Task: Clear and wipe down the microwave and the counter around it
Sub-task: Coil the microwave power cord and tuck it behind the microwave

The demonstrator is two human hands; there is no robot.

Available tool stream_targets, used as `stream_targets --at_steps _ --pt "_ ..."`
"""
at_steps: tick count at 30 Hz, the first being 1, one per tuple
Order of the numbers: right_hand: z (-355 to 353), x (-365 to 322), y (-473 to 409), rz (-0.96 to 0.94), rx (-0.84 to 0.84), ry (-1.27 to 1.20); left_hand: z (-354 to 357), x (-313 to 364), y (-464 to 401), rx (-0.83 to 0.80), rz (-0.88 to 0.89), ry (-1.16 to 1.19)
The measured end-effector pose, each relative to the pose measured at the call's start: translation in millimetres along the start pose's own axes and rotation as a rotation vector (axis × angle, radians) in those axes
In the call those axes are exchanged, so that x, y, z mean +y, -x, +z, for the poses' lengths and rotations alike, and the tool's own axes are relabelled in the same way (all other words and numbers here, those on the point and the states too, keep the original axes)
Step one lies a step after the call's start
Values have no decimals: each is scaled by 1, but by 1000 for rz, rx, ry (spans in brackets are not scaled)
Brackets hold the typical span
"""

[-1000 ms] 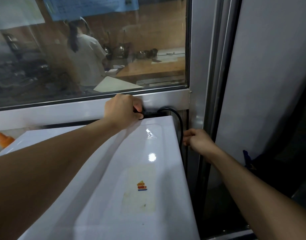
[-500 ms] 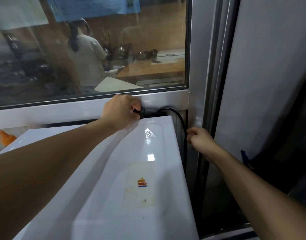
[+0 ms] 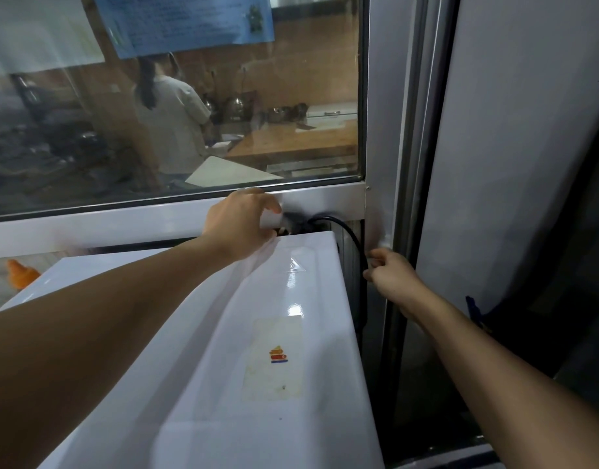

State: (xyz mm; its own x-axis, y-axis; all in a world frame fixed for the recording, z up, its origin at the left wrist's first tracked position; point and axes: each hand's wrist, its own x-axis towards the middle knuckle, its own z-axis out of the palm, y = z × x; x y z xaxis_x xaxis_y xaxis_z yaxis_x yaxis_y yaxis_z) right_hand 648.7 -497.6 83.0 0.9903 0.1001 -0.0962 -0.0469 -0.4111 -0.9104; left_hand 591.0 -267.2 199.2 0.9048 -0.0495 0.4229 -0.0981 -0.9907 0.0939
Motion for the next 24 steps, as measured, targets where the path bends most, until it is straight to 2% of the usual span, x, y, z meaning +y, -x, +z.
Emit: stream_targets --at_steps 5,18,24 --pt "-2 -3 5 -19 -28 17 0 2 0 -62 15 -54" --pt "-4 -6 15 -31 -49 16 -2 7 0 -33 20 -6" --pt "-8 -6 15 -40 -41 25 -1 19 -3 -27 74 30"
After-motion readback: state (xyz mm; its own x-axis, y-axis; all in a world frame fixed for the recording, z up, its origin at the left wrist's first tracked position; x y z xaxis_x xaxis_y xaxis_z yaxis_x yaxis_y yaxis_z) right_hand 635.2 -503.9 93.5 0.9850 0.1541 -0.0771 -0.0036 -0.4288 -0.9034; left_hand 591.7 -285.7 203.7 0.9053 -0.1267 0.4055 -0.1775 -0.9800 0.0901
